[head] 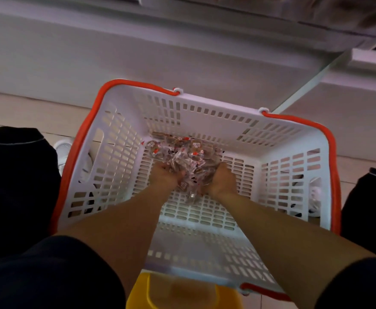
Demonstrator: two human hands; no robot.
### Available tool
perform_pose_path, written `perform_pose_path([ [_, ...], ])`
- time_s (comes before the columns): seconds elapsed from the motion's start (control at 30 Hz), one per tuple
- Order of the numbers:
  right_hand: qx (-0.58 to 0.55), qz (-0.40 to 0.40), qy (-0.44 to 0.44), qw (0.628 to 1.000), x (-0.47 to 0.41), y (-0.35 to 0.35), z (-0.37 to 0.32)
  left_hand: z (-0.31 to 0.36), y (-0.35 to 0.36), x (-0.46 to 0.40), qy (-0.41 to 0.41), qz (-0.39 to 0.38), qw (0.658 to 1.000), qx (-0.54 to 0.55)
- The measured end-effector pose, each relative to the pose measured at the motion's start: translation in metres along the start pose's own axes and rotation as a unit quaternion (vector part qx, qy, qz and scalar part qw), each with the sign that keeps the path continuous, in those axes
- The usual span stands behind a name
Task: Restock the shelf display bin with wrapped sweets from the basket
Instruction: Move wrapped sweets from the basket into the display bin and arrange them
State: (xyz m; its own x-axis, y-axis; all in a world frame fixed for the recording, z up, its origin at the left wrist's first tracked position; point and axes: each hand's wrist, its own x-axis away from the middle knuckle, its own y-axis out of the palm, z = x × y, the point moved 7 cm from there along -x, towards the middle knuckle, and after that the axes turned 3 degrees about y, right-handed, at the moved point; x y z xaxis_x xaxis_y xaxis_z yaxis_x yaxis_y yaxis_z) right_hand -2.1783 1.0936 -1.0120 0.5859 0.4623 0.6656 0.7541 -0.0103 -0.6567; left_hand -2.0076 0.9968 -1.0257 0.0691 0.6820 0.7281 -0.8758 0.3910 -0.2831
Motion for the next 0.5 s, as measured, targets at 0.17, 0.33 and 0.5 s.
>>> perform_pose_path([
  [0.17, -0.004, -0.061, 0.051, 0.997, 0.002, 0.01, 0.019, -0.017, 0.004, 0.009, -0.086, -0.032, 0.987, 0.129],
  [0.33, 0.032, -0.104, 0.056, 0.993, 0.009, 0.007, 0.024, -0.019, -0.006, 0.009, -0.078, -0.01, 0.986, 0.145],
  [0.5, -0.007, -0.19, 0.06, 0.98, 0.02, 0.011, 0.026, -0.02, -0.018, 0.016, -0.075, -0.07, 0.993, -0.064],
])
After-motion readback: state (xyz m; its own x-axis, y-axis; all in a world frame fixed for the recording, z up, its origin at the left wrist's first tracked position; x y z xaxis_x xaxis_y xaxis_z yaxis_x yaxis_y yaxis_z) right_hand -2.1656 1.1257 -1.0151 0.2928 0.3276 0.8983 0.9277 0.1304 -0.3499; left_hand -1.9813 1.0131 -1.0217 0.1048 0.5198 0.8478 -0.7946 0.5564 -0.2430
